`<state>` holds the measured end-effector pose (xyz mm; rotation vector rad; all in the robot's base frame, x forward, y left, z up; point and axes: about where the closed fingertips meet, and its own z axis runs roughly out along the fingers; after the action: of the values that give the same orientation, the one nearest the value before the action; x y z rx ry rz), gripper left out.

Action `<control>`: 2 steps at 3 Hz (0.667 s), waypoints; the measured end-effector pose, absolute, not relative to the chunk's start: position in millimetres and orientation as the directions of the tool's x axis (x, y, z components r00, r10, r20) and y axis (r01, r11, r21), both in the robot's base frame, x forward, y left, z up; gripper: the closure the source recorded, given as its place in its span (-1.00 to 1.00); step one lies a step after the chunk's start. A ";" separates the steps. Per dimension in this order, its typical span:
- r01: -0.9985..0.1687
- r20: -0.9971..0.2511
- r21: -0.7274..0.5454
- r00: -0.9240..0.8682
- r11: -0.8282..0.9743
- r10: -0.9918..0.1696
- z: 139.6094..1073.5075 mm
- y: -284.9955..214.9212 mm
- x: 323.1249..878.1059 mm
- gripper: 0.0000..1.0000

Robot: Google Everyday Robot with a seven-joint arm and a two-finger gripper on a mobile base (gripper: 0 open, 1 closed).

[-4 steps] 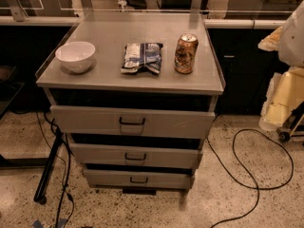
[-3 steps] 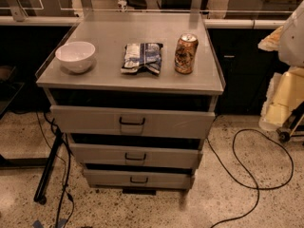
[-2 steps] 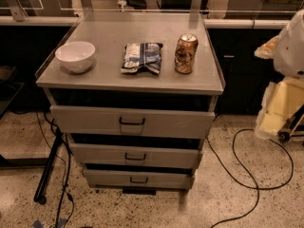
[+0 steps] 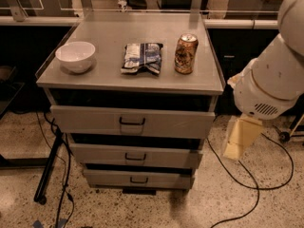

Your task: Open top drawer

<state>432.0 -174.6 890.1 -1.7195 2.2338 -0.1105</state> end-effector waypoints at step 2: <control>-0.925 -0.210 -0.241 -0.245 0.293 -0.946 865.7 -164.8 431.5 -1.00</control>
Offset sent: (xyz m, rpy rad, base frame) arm -0.0002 0.0272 -0.0712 0.0301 0.0301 -0.0572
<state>431.5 -164.8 865.7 -1.6970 2.2542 -0.0962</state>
